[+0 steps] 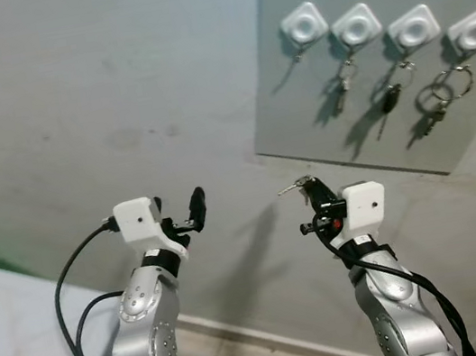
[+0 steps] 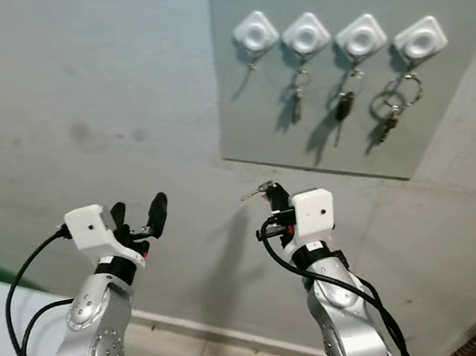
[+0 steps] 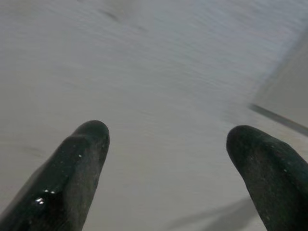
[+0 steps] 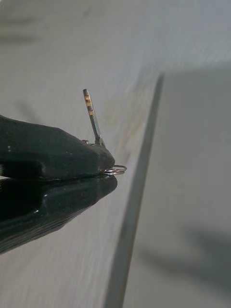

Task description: Hang keys on a hook

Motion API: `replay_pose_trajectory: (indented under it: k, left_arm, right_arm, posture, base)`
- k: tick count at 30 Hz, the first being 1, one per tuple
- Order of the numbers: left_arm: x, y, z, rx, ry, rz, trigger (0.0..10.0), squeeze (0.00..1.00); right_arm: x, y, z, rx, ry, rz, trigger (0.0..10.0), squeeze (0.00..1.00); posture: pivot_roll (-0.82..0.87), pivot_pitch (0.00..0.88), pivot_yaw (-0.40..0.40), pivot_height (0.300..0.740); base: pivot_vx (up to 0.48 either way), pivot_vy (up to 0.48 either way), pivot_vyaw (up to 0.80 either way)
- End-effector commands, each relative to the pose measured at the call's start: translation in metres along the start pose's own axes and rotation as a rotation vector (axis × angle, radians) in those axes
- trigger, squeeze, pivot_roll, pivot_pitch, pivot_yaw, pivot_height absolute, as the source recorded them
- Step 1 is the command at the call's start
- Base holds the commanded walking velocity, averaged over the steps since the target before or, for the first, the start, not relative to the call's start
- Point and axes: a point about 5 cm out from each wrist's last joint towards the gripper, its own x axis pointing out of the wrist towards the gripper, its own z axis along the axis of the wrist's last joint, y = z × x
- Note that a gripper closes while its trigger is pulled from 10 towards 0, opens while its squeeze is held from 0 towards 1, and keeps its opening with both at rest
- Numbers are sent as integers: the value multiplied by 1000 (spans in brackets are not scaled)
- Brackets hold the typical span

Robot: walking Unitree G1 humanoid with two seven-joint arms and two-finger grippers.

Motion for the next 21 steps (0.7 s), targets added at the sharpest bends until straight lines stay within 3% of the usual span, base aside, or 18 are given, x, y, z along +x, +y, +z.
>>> replay_pose_trajectory:
  k: [1,12,21]
  left_arm:
    - [2,-6,12,10,-40,-34,10000,0]
    - [11,-34,40,98,-102,-235,10000,0]
    - [16,-40,53,126,-116,-296,10000,0]
  right_arm:
    - [3,2,6,7,-18,18,10000,0]
    - [18,6,27,-26,-57,175,10000,0]
    - [35,4,48,-90,-122,245,10000,0]
  posture:
    - [13,0,-43,736]
    - [19,0,-46,736]
    - [18,0,-39,736]
  base:
    - [0,0,0]
    - [0,0,0]
    - [0,0,0]
